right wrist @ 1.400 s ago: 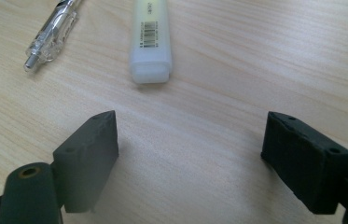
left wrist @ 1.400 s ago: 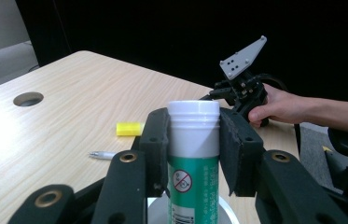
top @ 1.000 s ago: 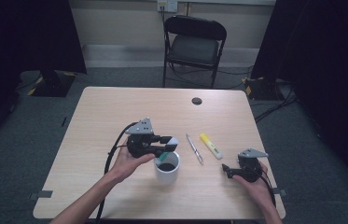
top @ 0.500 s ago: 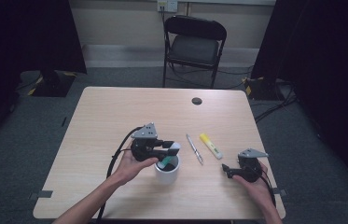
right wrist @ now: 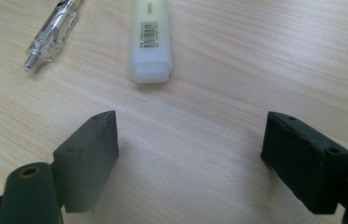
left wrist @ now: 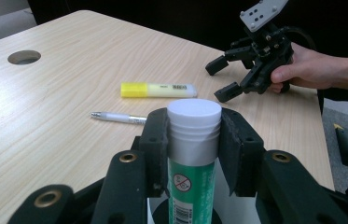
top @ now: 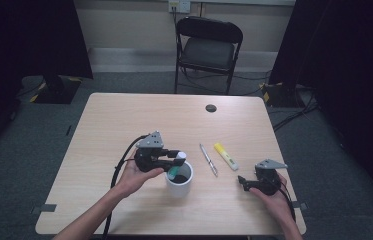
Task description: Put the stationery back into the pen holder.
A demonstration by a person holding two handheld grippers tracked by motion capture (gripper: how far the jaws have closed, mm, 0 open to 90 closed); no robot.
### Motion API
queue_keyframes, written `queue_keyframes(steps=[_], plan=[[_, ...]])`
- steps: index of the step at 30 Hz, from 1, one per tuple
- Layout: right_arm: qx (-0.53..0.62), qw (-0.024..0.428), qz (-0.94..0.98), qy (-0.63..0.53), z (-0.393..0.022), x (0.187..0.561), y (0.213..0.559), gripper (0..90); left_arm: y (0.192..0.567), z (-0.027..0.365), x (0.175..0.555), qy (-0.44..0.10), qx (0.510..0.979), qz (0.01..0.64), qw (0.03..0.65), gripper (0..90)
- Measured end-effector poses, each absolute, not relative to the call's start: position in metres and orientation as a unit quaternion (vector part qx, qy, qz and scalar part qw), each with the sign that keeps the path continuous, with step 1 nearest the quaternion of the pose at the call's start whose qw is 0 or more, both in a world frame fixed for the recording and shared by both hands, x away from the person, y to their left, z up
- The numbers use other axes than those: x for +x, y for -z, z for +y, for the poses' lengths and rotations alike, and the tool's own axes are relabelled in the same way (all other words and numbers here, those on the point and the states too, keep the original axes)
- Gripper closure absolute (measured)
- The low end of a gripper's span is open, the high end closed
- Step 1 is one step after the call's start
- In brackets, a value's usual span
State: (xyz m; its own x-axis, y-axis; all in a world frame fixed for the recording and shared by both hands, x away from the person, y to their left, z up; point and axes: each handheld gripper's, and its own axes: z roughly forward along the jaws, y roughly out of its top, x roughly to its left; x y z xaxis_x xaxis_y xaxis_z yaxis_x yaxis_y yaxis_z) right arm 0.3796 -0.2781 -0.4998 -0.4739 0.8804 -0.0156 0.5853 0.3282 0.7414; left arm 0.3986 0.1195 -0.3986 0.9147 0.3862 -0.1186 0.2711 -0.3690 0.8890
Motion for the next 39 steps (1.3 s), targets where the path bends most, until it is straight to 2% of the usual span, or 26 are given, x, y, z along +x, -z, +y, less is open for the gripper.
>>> queue_keyframes(steps=[39], plan=[[0.466,0.213,0.786,-0.345,-0.278,0.379,0.500,17.7,0.405,0.132,0.400,-0.071,0.832,0.209,0.509,66.8]])
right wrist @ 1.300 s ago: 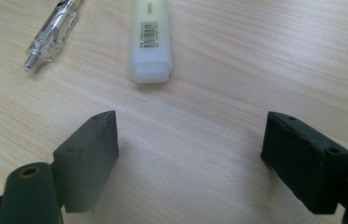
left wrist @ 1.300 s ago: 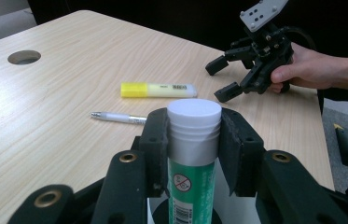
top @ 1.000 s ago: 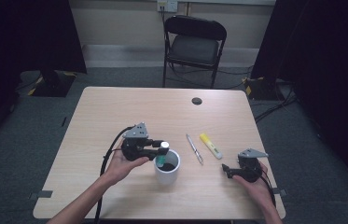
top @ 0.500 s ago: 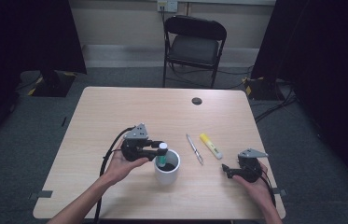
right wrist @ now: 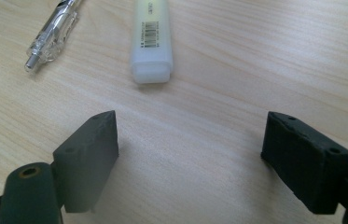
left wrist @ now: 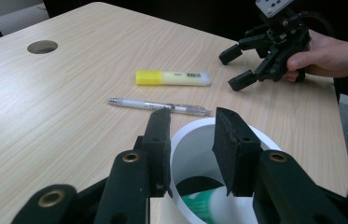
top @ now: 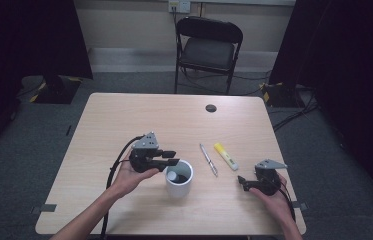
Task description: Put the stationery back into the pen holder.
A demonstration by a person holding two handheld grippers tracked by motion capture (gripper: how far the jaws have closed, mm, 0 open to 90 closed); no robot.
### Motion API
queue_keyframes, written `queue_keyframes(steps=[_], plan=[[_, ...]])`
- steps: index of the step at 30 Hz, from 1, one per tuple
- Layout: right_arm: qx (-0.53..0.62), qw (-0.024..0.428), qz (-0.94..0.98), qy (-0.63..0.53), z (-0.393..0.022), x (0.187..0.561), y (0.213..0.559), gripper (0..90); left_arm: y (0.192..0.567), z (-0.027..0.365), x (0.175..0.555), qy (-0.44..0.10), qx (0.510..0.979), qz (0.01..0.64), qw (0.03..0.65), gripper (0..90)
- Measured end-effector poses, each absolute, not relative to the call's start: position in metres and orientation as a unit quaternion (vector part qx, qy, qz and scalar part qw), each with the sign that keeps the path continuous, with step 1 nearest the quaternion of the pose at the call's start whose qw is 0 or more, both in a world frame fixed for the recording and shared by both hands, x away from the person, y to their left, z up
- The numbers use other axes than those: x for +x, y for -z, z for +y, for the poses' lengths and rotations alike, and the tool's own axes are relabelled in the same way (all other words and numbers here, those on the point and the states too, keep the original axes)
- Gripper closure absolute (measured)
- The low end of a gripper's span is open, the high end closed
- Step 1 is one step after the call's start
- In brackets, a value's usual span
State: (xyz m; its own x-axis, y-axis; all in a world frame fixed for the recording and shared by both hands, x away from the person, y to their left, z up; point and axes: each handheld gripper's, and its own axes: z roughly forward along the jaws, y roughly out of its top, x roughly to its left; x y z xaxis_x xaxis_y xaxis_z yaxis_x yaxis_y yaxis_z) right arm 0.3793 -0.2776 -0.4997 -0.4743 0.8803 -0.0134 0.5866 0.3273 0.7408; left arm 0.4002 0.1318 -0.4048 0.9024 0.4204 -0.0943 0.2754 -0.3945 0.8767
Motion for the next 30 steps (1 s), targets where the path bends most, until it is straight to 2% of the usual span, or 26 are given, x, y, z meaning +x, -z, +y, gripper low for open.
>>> queue_keyframes(steps=[19,24,30], plan=[[0.466,0.213,0.786,-0.345,-0.278,0.379,0.500,17.6,0.405,0.142,0.407,-0.057,0.815,0.229,0.529,61.1],[0.467,0.213,0.786,-0.345,-0.278,0.379,0.500,17.6,0.405,0.145,0.409,-0.055,0.814,0.237,0.527,57.2],[0.467,0.212,0.786,-0.345,-0.278,0.379,0.500,17.6,0.406,0.150,0.412,-0.066,0.809,0.252,0.527,47.3]])
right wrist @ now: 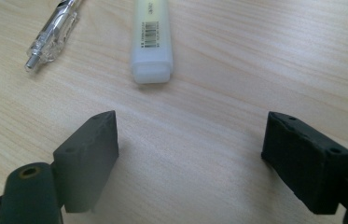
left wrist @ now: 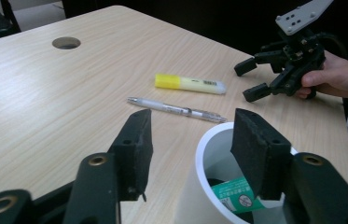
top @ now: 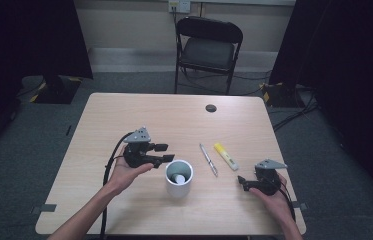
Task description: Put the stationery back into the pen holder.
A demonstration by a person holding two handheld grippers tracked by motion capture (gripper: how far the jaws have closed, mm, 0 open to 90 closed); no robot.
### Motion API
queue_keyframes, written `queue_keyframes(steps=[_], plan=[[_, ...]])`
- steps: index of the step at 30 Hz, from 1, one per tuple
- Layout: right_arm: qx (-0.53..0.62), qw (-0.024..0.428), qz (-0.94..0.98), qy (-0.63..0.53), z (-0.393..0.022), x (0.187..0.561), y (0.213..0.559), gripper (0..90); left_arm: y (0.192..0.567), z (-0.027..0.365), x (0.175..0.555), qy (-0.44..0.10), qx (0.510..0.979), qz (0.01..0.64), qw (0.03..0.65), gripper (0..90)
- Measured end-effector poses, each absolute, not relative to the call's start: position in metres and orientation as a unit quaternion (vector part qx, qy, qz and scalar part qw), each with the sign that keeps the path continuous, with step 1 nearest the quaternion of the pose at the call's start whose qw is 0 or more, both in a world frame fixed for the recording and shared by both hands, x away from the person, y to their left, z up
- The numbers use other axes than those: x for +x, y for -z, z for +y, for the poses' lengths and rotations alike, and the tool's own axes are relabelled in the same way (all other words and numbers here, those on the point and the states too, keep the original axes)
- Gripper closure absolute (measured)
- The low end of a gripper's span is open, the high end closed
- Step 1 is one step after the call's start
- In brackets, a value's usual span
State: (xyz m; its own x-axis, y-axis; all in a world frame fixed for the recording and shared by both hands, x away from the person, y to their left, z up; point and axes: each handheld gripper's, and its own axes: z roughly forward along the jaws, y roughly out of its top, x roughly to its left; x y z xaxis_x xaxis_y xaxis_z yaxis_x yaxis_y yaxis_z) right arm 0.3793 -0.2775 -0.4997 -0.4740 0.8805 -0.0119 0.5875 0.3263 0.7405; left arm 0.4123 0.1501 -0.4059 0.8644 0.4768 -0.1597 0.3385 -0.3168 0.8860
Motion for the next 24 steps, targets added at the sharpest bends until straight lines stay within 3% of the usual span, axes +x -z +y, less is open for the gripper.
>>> queue_keyframes(steps=[12,24], plan=[[0.465,0.212,0.787,-0.345,-0.278,0.380,0.500,17.5,0.405,0.165,0.415,-0.095,0.808,0.291,0.503,30.3],[0.471,0.213,0.783,-0.345,-0.277,0.379,0.500,17.3,0.416,0.202,0.414,-0.116,0.815,0.320,0.470,24.9]])
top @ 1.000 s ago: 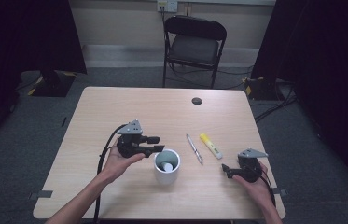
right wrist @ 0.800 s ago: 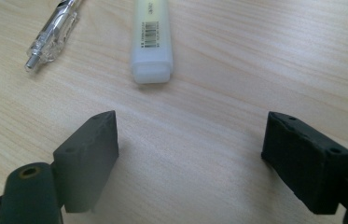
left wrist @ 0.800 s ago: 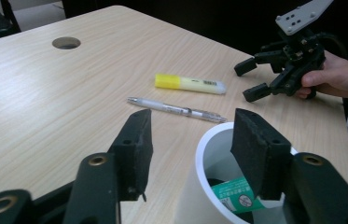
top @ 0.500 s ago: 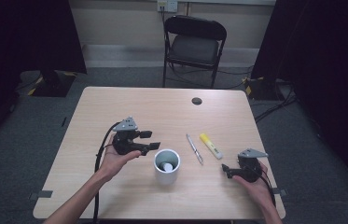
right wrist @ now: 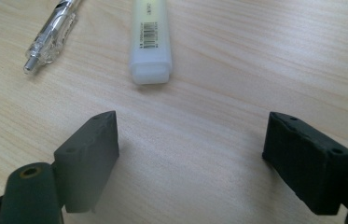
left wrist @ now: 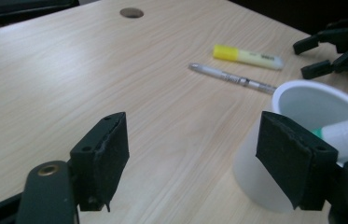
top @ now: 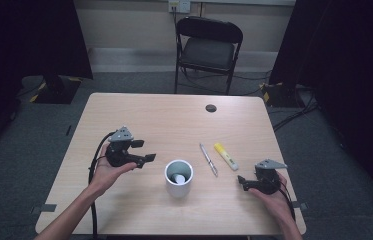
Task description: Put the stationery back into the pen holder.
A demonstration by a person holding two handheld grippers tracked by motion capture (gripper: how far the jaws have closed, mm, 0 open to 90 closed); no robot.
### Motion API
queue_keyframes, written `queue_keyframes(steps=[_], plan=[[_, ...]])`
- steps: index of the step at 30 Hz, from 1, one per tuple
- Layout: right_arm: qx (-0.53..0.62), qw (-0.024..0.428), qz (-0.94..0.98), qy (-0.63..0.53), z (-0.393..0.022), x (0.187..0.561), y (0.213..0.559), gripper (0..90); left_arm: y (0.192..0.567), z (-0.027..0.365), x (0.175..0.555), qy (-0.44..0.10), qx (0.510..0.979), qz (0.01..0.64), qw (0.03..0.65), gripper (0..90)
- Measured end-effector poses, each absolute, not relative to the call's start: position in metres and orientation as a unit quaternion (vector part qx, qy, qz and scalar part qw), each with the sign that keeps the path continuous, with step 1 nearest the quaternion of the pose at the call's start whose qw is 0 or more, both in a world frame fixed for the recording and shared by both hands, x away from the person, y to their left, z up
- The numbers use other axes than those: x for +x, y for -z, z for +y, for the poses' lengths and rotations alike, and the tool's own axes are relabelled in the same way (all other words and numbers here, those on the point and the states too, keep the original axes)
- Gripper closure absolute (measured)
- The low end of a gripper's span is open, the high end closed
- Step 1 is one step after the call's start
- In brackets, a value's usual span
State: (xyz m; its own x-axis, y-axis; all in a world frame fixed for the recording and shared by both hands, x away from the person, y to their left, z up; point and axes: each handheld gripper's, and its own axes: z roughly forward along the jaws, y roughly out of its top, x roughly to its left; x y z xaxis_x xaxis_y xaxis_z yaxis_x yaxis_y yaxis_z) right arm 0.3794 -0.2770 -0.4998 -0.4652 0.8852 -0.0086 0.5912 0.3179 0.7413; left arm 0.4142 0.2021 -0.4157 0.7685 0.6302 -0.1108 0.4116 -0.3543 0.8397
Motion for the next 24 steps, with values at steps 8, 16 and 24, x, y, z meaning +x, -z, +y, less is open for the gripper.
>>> queue_keyframes(steps=[8,16,24], plan=[[0.480,0.209,0.782,-0.338,-0.276,0.379,0.498,18.1,0.440,0.221,0.415,-0.114,0.818,0.351,0.440,18.6],[0.478,0.202,0.790,-0.326,-0.273,0.377,0.494,25.7,0.460,0.232,0.418,-0.103,0.821,0.367,0.426,16.0],[0.478,0.195,0.788,-0.335,-0.272,0.376,0.488,40.6,0.480,0.244,0.425,-0.109,0.850,0.361,0.368,16.1]])
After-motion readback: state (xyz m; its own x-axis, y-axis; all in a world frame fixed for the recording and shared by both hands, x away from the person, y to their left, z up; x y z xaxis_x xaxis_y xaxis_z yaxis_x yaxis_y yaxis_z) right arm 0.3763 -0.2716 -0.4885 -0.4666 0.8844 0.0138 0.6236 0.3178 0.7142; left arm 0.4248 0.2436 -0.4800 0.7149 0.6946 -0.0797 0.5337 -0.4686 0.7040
